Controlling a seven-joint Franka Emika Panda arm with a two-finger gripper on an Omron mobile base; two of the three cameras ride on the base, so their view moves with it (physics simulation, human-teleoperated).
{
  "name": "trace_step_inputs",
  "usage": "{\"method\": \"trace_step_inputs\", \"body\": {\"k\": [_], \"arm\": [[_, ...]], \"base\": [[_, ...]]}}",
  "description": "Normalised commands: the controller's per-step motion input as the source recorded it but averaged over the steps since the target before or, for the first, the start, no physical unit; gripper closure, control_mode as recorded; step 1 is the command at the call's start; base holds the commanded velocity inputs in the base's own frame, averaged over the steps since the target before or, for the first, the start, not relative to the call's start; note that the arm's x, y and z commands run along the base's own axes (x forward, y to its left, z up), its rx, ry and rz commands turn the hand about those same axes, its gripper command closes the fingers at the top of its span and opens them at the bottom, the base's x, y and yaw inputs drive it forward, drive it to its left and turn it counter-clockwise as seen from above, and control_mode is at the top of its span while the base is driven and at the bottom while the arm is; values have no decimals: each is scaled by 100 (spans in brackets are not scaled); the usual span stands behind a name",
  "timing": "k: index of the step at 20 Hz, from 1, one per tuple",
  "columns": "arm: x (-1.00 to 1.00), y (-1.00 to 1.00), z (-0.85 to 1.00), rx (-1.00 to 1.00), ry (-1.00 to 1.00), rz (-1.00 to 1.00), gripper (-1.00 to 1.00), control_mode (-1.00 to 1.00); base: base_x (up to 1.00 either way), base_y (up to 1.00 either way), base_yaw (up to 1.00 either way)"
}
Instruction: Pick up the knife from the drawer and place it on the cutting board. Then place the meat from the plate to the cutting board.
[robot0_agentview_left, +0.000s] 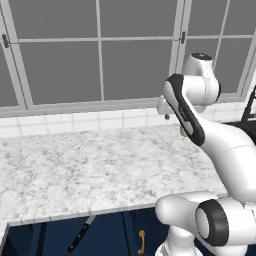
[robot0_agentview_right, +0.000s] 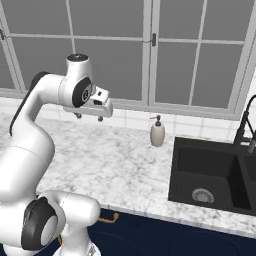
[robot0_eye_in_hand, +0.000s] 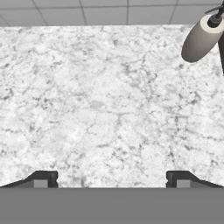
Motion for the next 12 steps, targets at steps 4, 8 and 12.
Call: {"method": "trace_step_inputs", "body": {"k": [4, 8, 12], "arm": [[0, 0, 0, 0, 0, 0, -100, 100], [0, 0, 0, 0, 0, 0, -100, 100], [0, 0, 0, 0, 0, 0, -100, 100]], "base": [[-24, -14, 62], [-59, -44, 83], [-48, -39, 92]]}}
